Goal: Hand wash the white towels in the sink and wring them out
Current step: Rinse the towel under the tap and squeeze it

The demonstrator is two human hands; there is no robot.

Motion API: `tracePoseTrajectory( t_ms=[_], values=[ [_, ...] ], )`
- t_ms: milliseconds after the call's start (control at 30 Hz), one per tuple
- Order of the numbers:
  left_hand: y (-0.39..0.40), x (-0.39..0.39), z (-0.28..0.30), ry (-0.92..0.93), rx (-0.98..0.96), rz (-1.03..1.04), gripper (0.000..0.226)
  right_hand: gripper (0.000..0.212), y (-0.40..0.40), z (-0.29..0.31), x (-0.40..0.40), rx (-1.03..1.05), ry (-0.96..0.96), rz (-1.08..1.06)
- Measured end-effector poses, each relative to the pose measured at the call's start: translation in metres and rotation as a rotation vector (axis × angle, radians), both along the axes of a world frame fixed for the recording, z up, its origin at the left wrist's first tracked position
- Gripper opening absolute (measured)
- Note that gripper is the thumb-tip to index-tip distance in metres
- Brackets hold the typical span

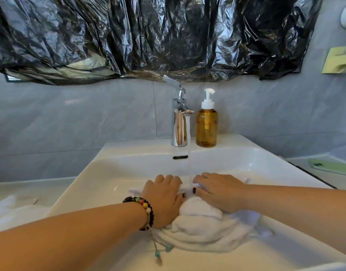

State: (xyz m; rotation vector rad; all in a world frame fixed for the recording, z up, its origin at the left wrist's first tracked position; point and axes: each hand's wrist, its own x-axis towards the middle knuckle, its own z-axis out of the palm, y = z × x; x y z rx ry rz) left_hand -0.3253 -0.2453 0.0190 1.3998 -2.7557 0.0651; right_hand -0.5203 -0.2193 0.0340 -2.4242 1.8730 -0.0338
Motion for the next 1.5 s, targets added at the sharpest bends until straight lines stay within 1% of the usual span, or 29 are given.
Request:
tracePoseTrajectory(
  t_ms=[67, 133, 200, 233, 300, 367, 400, 467, 533, 633, 700, 733, 767, 800, 833, 867, 933, 967, 1000, 1067, 1133, 1167, 1200, 1267, 1300, 1333, 1400, 1433, 1500],
  values=[
    [-0.006, -0.004, 0.002, 0.052, 0.069, -0.024, 0.024, 0.025, -0.006, 0.000, 0.003, 0.045, -0.010, 0.000],
    [-0.010, -0.010, 0.007, 0.015, 0.092, -0.019, 0.019, 0.027, -0.014, 0.000, 0.004, 0.024, -0.025, -0.020],
    [-0.014, -0.013, 0.008, -0.037, 0.072, 0.007, 0.027, 0.033, -0.018, -0.001, 0.005, -0.039, -0.020, -0.021],
    [-0.016, -0.013, 0.010, -0.027, 0.081, 0.013, 0.027, 0.034, -0.019, -0.003, 0.005, -0.067, -0.020, -0.016],
    [-0.021, -0.014, 0.017, 0.100, 0.220, 0.036, 0.017, 0.034, -0.019, -0.004, 0.005, -0.075, -0.053, -0.013],
    [-0.029, -0.010, 0.027, 0.254, 0.410, 0.095, 0.041, 0.035, -0.023, -0.002, 0.000, 0.000, -0.144, -0.002],
    [-0.031, -0.006, 0.034, 0.275, 0.461, 0.123, 0.048, 0.038, -0.024, 0.004, -0.004, 0.041, -0.208, 0.013],
    [-0.037, 0.007, 0.045, 0.205, 0.436, 0.170, 0.053, 0.041, -0.022, 0.022, -0.015, 0.112, -0.322, 0.055],
    [-0.040, 0.022, 0.049, 0.113, 0.379, 0.225, 0.046, 0.034, -0.013, 0.044, -0.025, 0.181, -0.405, 0.051],
    [-0.038, 0.035, 0.056, 0.099, 0.487, 0.281, 0.042, 0.022, -0.005, 0.066, -0.034, 0.295, -0.467, -0.051],
    [-0.032, 0.036, 0.064, 0.090, 0.465, 0.277, 0.043, 0.021, -0.005, 0.074, -0.027, 0.373, -0.471, -0.161],
    [-0.030, 0.034, 0.069, 0.144, 0.432, 0.275, 0.040, 0.023, -0.006, 0.078, -0.019, 0.370, -0.448, -0.212],
    [-0.027, 0.032, 0.074, 0.277, 0.430, 0.256, 0.032, 0.027, -0.008, 0.079, -0.012, 0.340, -0.412, -0.245],
    [-0.027, 0.030, 0.080, 0.472, 0.484, 0.222, 0.023, 0.031, -0.010, 0.080, -0.002, 0.304, -0.408, -0.265],
    [-0.027, 0.027, 0.085, 0.678, 0.585, 0.182, 0.013, 0.032, -0.012, 0.078, 0.009, 0.278, -0.486, -0.272],
    [-0.027, 0.025, 0.088, 0.862, 0.695, 0.135, 0.008, 0.028, -0.015, 0.075, 0.019, 0.285, -0.665, -0.274],
    [-0.025, 0.018, 0.091, 1.158, 0.863, 0.070, 0.016, 0.018, -0.022, 0.066, 0.035, 0.327, -1.170, -0.296],
    [-0.024, 0.013, 0.090, 1.255, 0.891, 0.058, 0.020, 0.017, -0.025, 0.063, 0.039, 0.310, -1.353, -0.310],
    [-0.022, 0.008, 0.088, 1.308, 0.870, 0.077, 0.021, 0.014, -0.027, 0.060, 0.042, 0.276, -1.444, -0.324],
    [-0.021, 0.000, 0.081, 1.366, 0.787, 0.156, 0.019, 0.012, -0.030, 0.055, 0.043, 0.232, -1.455, -0.324],
    [-0.028, 0.001, 0.076, 1.346, 0.644, 0.285, 0.014, 0.021, -0.034, 0.050, 0.041, 0.152, -1.330, -0.345],
    [-0.032, 0.003, 0.075, 1.316, 0.573, 0.340, 0.014, 0.019, -0.036, 0.048, 0.043, 0.097, -1.265, -0.356],
    [-0.035, 0.005, 0.076, 1.276, 0.519, 0.398, 0.019, 0.015, -0.039, 0.046, 0.045, 0.053, -1.213, -0.360],
    [-0.037, 0.010, 0.076, 1.221, 0.451, 0.529, 0.036, 0.021, -0.045, 0.042, 0.053, -0.003, -1.171, -0.341],
    [-0.036, 0.011, 0.076, 1.213, 0.438, 0.584, 0.041, 0.019, -0.047, 0.041, 0.057, -0.033, -1.158, -0.327],
    [-0.035, 0.011, 0.074, 1.211, 0.439, 0.623, 0.045, 0.012, -0.050, 0.039, 0.061, -0.067, -1.144, -0.310],
    [-0.034, 0.011, 0.069, 1.238, 0.521, 0.636, 0.051, 0.012, -0.056, 0.038, 0.063, -0.152, -1.118, -0.305],
    [-0.034, 0.010, 0.066, 1.288, 0.614, 0.601, 0.050, 0.014, -0.057, 0.042, 0.062, -0.212, -1.110, -0.321],
    [-0.032, 0.008, 0.062, 1.350, 0.807, 0.457, 0.033, 0.024, -0.054, 0.052, 0.059, -0.300, -1.120, -0.362]
  ],
)
